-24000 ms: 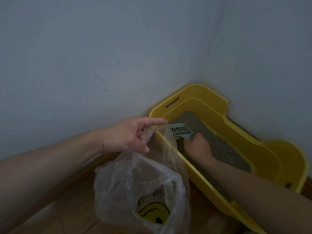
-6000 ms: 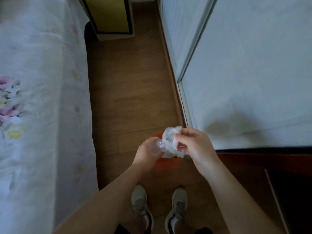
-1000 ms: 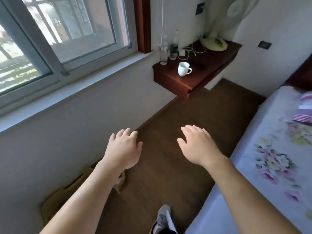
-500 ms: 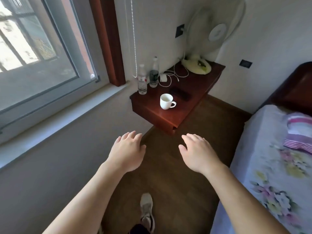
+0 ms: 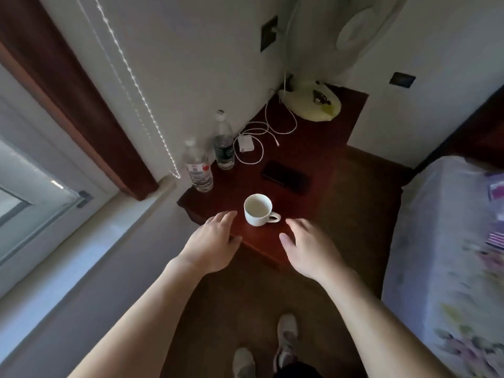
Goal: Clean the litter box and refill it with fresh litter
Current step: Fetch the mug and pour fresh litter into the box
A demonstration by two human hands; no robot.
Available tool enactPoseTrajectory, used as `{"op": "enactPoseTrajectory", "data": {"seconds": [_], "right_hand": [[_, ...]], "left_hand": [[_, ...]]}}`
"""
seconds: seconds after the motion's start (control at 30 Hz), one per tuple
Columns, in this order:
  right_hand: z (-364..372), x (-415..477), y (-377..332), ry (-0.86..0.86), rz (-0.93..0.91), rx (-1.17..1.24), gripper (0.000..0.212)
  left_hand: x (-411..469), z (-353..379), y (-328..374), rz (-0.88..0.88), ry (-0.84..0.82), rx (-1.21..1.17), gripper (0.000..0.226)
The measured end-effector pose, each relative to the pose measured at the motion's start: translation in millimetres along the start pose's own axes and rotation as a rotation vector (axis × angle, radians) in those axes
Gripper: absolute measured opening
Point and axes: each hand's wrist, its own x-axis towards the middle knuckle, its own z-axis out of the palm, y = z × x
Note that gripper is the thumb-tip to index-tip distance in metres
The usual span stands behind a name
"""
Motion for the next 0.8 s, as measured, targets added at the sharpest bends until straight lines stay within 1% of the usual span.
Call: {"op": "enactPoseTrajectory", "data": {"seconds": [0.1,0.23,0.33,0.4,0.47,0.57,0.8], "right_hand": [[18.1,44.3,17.4,0.042,0.011,0.093,0.048],[49.3,96.0,48.5,0.053,0.082,0.276,0.048],[70.9,115.5,63.7,0.015,0.099,0.387,0.04],[80.4,121.5,68.4,-0.002,0.102,0.457,0.028],[86.1,124.5,69.5,-0.009,0.101,0.54,0.015],[91.0,125.2,67.9,0.007,0.091,0.628,0.015],[77.4,112.7,55.8,0.051,0.062,0.706,0.016]], "left_hand": [[46.4,13.4,-8.1,0.0,-0.033,-0.086,0.076],[102.8,44.7,-29.2,-0.071,-0.08,-0.357,0.095],[125.2,70.6,-45.6,-0.124,-0.152,-0.534,0.096],[131.9,82.6,-49.0,-0.123,-0.187,-0.569,0.093],[136.0,89.8,-48.4,-0.114,-0.18,-0.6,0.091],[141.5,93.3,-45.6,-0.095,-0.127,-0.607,0.087],[129.5,76.9,-37.6,-0.107,-0.059,-0.67,0.089]]}}
